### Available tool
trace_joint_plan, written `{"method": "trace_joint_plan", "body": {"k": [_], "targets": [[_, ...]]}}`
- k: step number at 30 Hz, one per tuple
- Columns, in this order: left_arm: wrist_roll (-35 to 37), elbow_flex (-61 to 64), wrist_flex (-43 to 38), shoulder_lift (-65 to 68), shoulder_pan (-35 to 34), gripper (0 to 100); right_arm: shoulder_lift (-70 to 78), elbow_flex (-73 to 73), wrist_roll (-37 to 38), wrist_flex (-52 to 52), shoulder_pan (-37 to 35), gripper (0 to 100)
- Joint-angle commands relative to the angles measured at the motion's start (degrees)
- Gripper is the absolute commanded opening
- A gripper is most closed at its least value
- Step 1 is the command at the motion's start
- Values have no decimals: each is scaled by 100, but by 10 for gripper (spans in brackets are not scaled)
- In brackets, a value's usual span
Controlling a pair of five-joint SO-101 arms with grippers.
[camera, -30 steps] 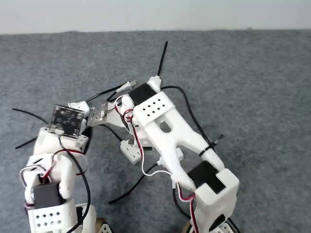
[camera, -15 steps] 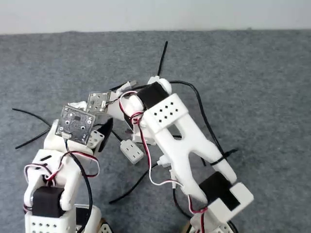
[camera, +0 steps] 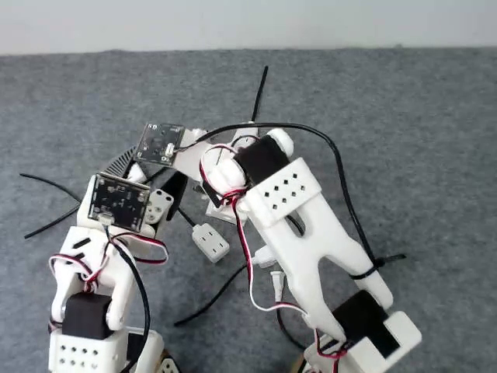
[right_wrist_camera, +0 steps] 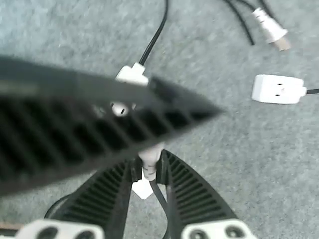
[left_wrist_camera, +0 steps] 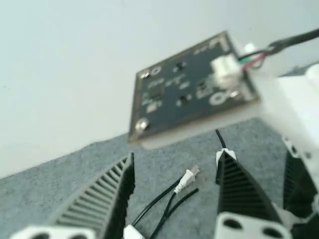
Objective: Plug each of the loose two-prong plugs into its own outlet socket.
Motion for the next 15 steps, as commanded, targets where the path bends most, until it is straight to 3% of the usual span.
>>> {"method": "trace_joint_plan", "body": {"k": [1,15], "targets": [[273,-171,-264,-53,26,257,-418,-79,-202,-207,75,9],[624,-127,-677,-53,53,255,-989,-79,-387,-286,48,9]]}}
